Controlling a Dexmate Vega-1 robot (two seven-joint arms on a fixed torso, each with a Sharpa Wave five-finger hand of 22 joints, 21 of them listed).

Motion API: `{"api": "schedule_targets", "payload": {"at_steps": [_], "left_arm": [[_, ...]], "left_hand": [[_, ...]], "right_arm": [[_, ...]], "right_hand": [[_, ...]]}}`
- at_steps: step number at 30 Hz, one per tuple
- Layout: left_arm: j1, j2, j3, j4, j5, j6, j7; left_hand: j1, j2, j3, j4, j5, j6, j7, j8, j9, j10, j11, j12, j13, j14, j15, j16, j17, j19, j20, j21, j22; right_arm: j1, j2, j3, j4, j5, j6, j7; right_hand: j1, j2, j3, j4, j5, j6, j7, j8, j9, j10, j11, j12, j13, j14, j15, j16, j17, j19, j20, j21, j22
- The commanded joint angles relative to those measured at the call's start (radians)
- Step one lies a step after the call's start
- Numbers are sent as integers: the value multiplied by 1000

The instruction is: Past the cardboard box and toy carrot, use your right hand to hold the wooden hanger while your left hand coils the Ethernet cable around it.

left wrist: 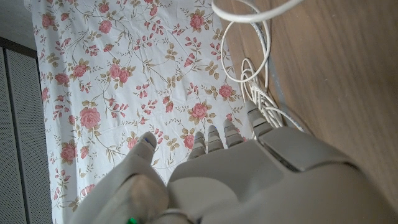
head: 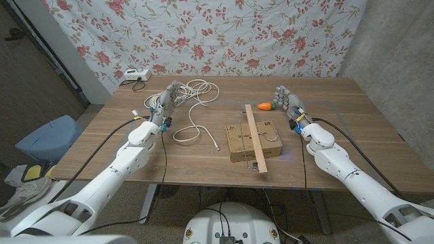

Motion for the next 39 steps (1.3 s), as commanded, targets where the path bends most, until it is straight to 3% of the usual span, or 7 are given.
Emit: {"api": "schedule_targets", "payload": {"at_steps": [1,16,25,27,34,37,39], "left_arm": [[-19,18,2,7,14,-1,-18],[49,54,6,-150,50,79,99],[85,80,-3,-222,67,100,139],[91,83,-5,-233,69,102,146],[110,98,-15,-272,77,114,169],[116,105,-19,-285,77,124,175],[118,110,-20,-291,76,127,173]], "left_hand": [[8,1,9,-1,6,1,-8,5,5,-6,-2,8,3,0,7,5,5,0,8,4,5],[5,3,9,-3,7,15,-5,11,5,6,10,13,4,2,14,7,5,-2,18,-1,5],[3,3,8,-5,7,28,-1,15,6,18,17,17,4,5,15,8,5,-1,21,-3,6],[3,3,8,-5,7,29,0,15,6,19,18,17,4,5,15,8,5,-1,20,-3,6],[1,4,8,-5,7,36,1,17,6,23,19,18,5,6,17,8,5,-1,21,-4,6],[-2,4,7,-6,7,41,-3,17,6,30,20,20,5,12,44,10,6,-3,27,-8,6],[-6,4,6,-4,7,47,-5,17,6,50,34,27,6,32,58,17,7,-4,29,-10,7]], "right_arm": [[-10,-60,-12,-91,-78,-36,-42],[36,-220,-54,-177,-242,-148,-3],[59,-277,-78,-213,-325,-163,35],[68,-278,-81,-198,-318,-140,66],[106,-318,-106,-227,-394,-163,109],[124,-335,-122,-246,-439,-186,123],[139,-338,-129,-238,-437,-180,158]], "right_hand": [[10,-2,8,-5,5,-3,-4,2,5,7,-2,7,3,8,-4,5,2,11,-3,4,3],[39,1,20,-29,9,-12,-13,2,5,-1,-6,4,2,7,-10,2,-8,8,-5,-2,2],[86,17,44,-57,21,-28,-26,0,5,-15,-20,-1,1,9,-20,-1,-18,11,-8,-8,2],[107,19,53,-69,25,-51,-34,-5,6,-25,-32,-4,1,11,-21,-1,-24,13,-9,-11,2],[129,14,59,-79,28,-85,-48,-11,6,-49,-42,-10,1,10,-24,-3,-31,14,-9,-16,1],[139,9,61,-82,29,-98,-54,-10,6,-58,-52,-11,1,3,-27,-6,-34,12,-7,-20,1],[143,7,61,-83,29,-101,-55,-9,6,-63,-56,-12,1,2,-28,-6,-36,9,-3,-22,1]]}}
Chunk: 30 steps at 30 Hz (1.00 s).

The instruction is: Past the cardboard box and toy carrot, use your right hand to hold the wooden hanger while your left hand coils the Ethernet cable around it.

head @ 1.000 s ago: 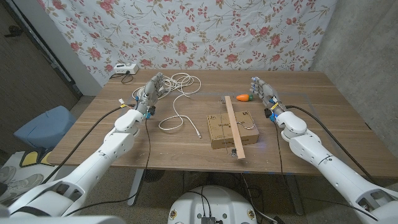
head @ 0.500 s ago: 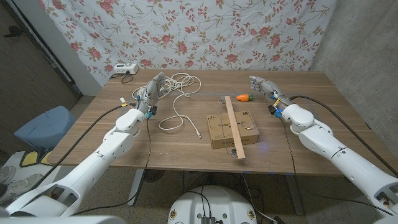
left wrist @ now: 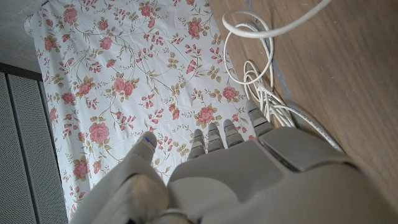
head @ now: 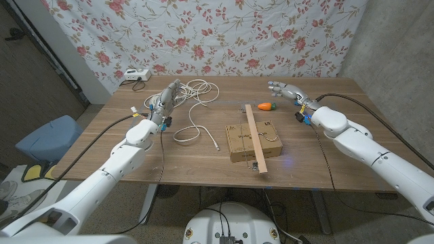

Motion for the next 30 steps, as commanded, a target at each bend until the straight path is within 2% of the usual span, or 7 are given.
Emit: {"api": "schedule_targets", "payload": {"at_steps": [1,10,24,28,29,30], "left_arm": [[30,27,-13,-63,10,27,31],[54,40,-25,-105,17,35,56],[96,54,-40,-163,25,39,85],[112,56,-46,-179,29,35,96],[115,58,-47,-184,31,36,98],[119,58,-48,-187,31,35,100]], "left_hand": [[-8,4,3,-1,7,18,-7,9,2,32,18,14,5,31,34,21,4,2,13,-6,3],[-15,2,0,0,7,33,-7,11,2,51,26,19,7,45,36,23,5,7,14,-6,4],[-20,2,-2,2,7,41,-5,11,2,56,29,19,7,48,31,21,6,11,14,-8,5],[-22,2,-2,2,7,43,-4,11,2,54,29,18,8,49,29,21,6,12,14,-8,5],[-22,2,-3,2,7,44,-4,11,2,54,29,18,8,49,29,21,6,12,14,-8,5],[-22,2,-3,2,7,44,-4,11,2,55,29,18,8,49,28,21,6,12,14,-8,5]], "right_arm": [[64,-60,-45,-31,-105,-30,97],[106,-113,-84,-104,-240,-90,145],[136,-150,-123,-196,-435,-134,179],[141,-160,-130,-219,-487,-139,192],[143,-163,-132,-225,-502,-142,197],[145,-166,-134,-231,-519,-144,200]], "right_hand": [[14,-7,3,-9,7,-10,-3,1,2,-17,-9,-5,1,0,-8,-5,-2,0,6,-7,2],[46,-22,10,-17,10,-27,-8,4,2,-33,-29,-5,1,-7,-16,-9,-11,-5,13,-16,1],[75,-28,18,-19,11,-47,-16,4,3,-44,-42,-4,2,-6,-31,-8,-19,-4,18,-22,1],[99,-30,26,-24,12,-50,-18,8,3,-47,-55,-3,1,-2,-38,-7,-25,5,22,-23,1],[116,-33,31,-25,12,-47,-30,11,3,-48,-60,-1,1,-2,-42,-8,-28,7,24,-24,1],[121,-34,32,-25,12,-48,-31,12,3,-47,-62,-1,1,-2,-42,-8,-30,9,25,-25,1]]}}
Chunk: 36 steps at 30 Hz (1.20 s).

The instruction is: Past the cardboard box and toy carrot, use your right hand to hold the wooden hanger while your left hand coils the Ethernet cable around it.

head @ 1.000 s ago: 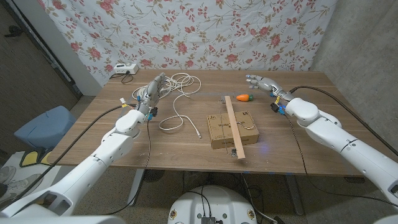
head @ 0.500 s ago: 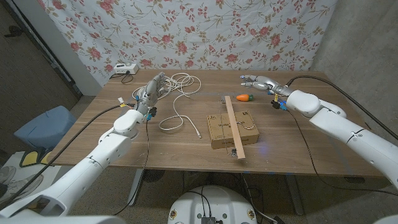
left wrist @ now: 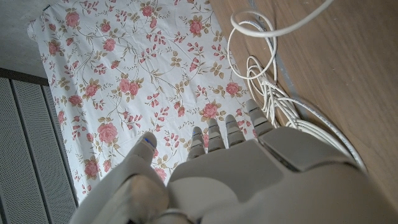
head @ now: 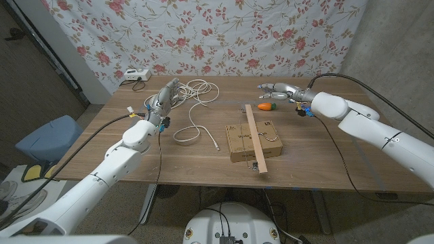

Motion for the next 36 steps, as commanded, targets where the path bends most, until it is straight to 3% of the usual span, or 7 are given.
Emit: {"api": "schedule_targets", "payload": {"at_steps": [1,2,4,11,26,28,36], "left_arm": [[44,13,-16,-54,11,-2,29],[48,15,-17,-59,12,-1,31],[57,19,-22,-69,13,-1,36],[79,20,-33,-88,10,-7,45],[94,11,-40,-102,15,-14,58],[95,9,-41,-103,13,-16,58],[99,2,-43,-104,11,-19,62]], "left_hand": [[-12,2,-3,2,7,10,-3,4,3,5,5,3,5,10,1,5,5,1,3,0,5],[-12,2,-3,3,7,10,-4,4,3,6,5,3,5,10,1,5,5,2,3,-1,5],[-13,2,-3,3,8,10,-3,4,3,6,6,2,5,10,0,4,5,2,3,-1,5],[-16,2,-4,4,8,14,0,4,3,4,5,1,6,10,-1,4,5,3,3,-1,6],[-27,1,-9,10,9,18,-1,2,3,6,6,0,6,12,-6,2,6,6,4,-3,6],[-28,0,-9,10,10,19,0,3,3,6,5,-1,6,12,-6,2,6,6,4,-3,6],[-34,0,-12,13,10,20,1,1,3,7,7,-1,6,13,-7,2,6,7,4,-4,7]], "right_arm": [[26,-36,-32,-78,-183,-33,43],[30,-39,-35,-82,-198,-32,49],[35,-42,-40,-91,-228,-31,60],[47,-46,-57,-115,-347,-22,77],[68,-38,-87,-132,-560,29,121],[74,-37,-94,-127,-591,47,122],[101,-19,-120,-118,-701,98,157]], "right_hand": [[40,-5,21,-3,7,1,-17,11,3,-1,-18,3,1,6,-15,-2,-7,13,5,-8,3],[50,-5,24,-3,8,0,-20,12,3,-5,-23,2,1,6,-18,-2,-9,15,5,-8,3],[100,-3,44,-5,11,7,-58,18,4,-7,-33,5,0,6,-21,-3,-19,20,7,-14,3],[201,4,83,-6,16,1,-95,17,4,-11,-60,7,0,12,-58,1,-34,28,4,-23,3],[317,-8,106,-4,-4,-1,-149,20,5,-44,-120,1,-1,-1,-99,1,-50,37,-7,-36,4],[347,-11,107,0,-13,-10,-160,17,6,-74,-143,-5,-1,-8,-108,2,-52,38,-9,-41,5],[383,-9,104,4,-17,-26,-161,14,8,-92,-176,-3,-1,-31,-132,0,-54,29,-23,-51,5]]}}
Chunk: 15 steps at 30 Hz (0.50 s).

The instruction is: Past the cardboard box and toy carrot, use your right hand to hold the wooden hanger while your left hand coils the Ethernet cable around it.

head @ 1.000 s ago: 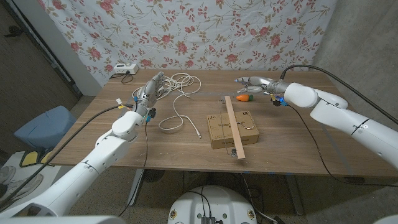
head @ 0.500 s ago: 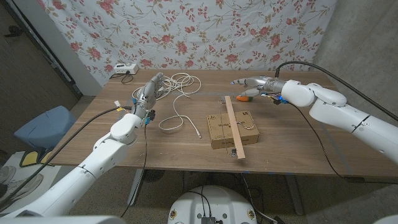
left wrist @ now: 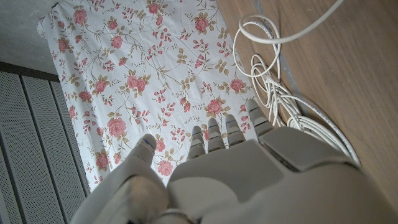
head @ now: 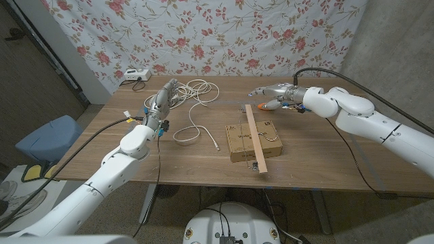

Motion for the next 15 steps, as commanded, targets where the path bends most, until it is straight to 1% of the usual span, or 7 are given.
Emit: {"api": "schedule_targets", "payload": {"at_steps": [1,3,8,9,15], "left_arm": [[10,-10,-5,-8,-2,-5,8],[11,-12,-5,-7,-5,-6,8],[13,-17,-6,-7,-7,-6,13],[13,-17,-6,-7,-8,-5,12],[9,-25,-3,-1,-10,-8,12]], "left_hand": [[-10,1,-4,5,4,10,1,2,3,7,7,-1,1,4,2,2,1,8,4,-4,2],[-11,1,-4,6,4,11,1,2,3,6,5,-2,1,4,2,1,1,8,4,-5,2],[-14,0,-6,8,5,11,1,1,3,7,5,-2,1,4,1,1,1,8,4,-5,2],[-15,0,-6,8,5,11,0,1,3,7,7,-3,2,5,1,1,1,8,4,-6,2],[-18,0,-7,10,6,11,0,0,3,6,5,-4,2,5,1,1,1,9,4,-6,2]], "right_arm": [[35,21,-35,10,-179,79,44],[44,25,-40,15,-196,97,55],[62,35,-50,23,-240,134,78],[66,38,-53,25,-250,142,83],[92,54,-69,51,-277,200,109]], "right_hand": [[22,3,3,2,0,-11,-1,0,3,2,-21,2,2,-15,-77,-1,1,0,-12,-4,3],[27,2,2,2,-1,-13,-1,0,3,2,-27,3,2,-15,-78,0,0,0,-15,-5,3],[36,-2,-2,4,-1,-18,-1,-1,4,-12,-15,1,2,-23,-75,-1,0,-2,-19,-8,3],[38,-3,-4,4,-1,-17,-1,0,4,-15,-16,0,2,-25,-75,-1,0,-4,-22,-9,3],[44,-6,-8,6,0,-9,-1,4,5,-29,-13,-2,2,-32,-75,-2,-1,-6,-23,-12,3]]}}
